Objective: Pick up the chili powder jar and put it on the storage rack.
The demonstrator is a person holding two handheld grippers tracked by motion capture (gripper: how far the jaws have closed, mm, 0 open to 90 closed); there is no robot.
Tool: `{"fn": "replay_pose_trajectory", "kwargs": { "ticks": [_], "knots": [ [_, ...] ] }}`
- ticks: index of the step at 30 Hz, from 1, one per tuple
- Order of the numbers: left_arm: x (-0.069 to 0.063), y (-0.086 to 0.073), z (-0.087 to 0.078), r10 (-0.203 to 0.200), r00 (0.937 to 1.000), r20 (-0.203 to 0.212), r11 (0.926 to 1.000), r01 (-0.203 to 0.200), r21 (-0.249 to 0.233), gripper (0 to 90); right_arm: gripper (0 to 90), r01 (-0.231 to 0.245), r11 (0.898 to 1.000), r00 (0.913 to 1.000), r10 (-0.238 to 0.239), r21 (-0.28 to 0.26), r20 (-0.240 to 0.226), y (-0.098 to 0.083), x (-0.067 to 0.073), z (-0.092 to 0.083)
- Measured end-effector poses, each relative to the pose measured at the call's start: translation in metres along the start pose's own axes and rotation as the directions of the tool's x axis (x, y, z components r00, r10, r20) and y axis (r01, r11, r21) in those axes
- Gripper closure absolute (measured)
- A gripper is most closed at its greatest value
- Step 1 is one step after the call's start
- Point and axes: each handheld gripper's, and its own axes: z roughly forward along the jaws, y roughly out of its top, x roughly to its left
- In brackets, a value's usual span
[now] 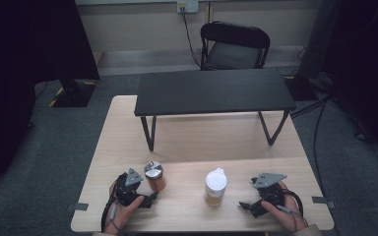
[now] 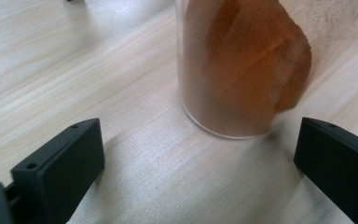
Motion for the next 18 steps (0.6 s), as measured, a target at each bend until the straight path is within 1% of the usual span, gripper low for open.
{"fn": "replay_pose_trajectory", "kwargs": {
  "ticks": [5,6,10,15,18],
  "knots": [
    [-0.0005,0.002,-0.0006,0.007,0.9999,0.01,0.9999,-0.007,-0.009,1.7,0.0,0.0,1.0,1.0,0.0,0.0,0.0,0.0,0.0,0.0],
    [-0.0001,0.0033,-0.0003,0.009,0.9997,0.022,0.9998,-0.008,-0.016,1.7,0.0,0.0,1.0,1.0,0.0,0.0,0.0,0.0,0.0,0.0],
    [-0.0012,0.0067,0.0002,0.008,0.9994,0.033,0.9998,-0.008,-0.016,1.7,0.0,0.001,1.0,1.0,-0.001,0.0,0.0,0.0,0.0,0.0],
    [-0.0013,0.0076,0.002,-0.004,0.9989,0.046,0.9997,0.005,-0.025,1.7,0.0,0.001,1.0,1.0,-0.001,0.0,0.0,0.0,-0.0001,0.0],
    [-0.001,0.0097,0.0039,-0.018,0.9985,0.052,0.9994,0.019,-0.03,1.6,0.0,0.001,1.0,1.0,-0.001,0.0,0.0,0.0,0.0,0.0]
  ]
}}
